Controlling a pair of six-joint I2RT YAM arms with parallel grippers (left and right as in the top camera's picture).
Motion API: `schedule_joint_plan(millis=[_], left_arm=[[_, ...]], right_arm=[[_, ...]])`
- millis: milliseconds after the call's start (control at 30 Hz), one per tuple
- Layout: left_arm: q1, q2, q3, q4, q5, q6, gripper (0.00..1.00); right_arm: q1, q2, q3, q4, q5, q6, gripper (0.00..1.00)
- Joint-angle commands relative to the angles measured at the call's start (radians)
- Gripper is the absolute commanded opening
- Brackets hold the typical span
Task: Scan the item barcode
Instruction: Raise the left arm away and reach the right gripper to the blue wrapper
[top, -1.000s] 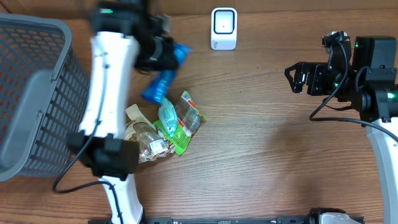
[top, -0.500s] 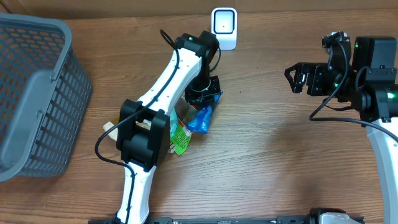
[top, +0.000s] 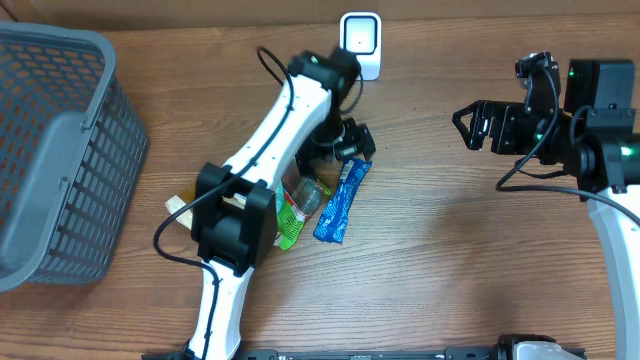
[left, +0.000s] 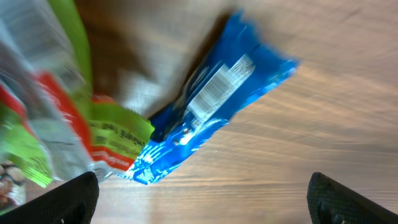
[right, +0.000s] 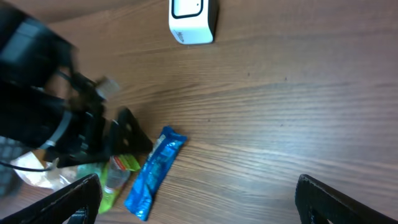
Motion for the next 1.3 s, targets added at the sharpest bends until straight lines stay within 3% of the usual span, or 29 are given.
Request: schedule_joint_plan(millis=[0, 33, 67, 233, 433, 667, 900, 1267], left_arm=[[0.078, -0.030, 0.245, -0.080, -0.082, 0.050, 0.98], [0.097, -0.033, 0.305, -0.105, -0.092, 0.058, 0.98], [0.134, -0.037, 0.412, -0.146, -0.099, 0.074, 1.00], [0.263, -0.039, 0.625, -0.221, -0.098, 0.079, 1.00], [0.333, -0.039, 0.634, -0.227, -0.096, 0.107, 1.00], [0.324, -0.039, 0.632, -0.227, -0.101, 0.147, 1.00], [0.324, -0.039, 0.632, -0.227, -0.101, 0.146, 1.00], [0.324, -0.039, 0.632, -0.227, -0.101, 0.146, 1.00]], right_arm=[[0.003, 0.064, 0.023, 0.005, -0.040, 0.128, 1.00], [0.006, 0.081, 0.023, 0.005, -0.055, 0.140, 1.00], [0.017, 0.119, 0.023, 0.006, -0.091, 0.172, 0.94], [0.126, 0.251, 0.023, -0.011, -0.137, 0.307, 0.71], [0.314, 0.408, 0.000, -0.020, -0.109, 0.494, 0.68], [0.477, 0.532, -0.005, 0.076, -0.067, 0.586, 0.69], [0.525, 0.576, -0.040, 0.125, -0.019, 0.641, 0.61], [0.528, 0.686, -0.075, 0.175, -0.029, 0.680, 0.40]])
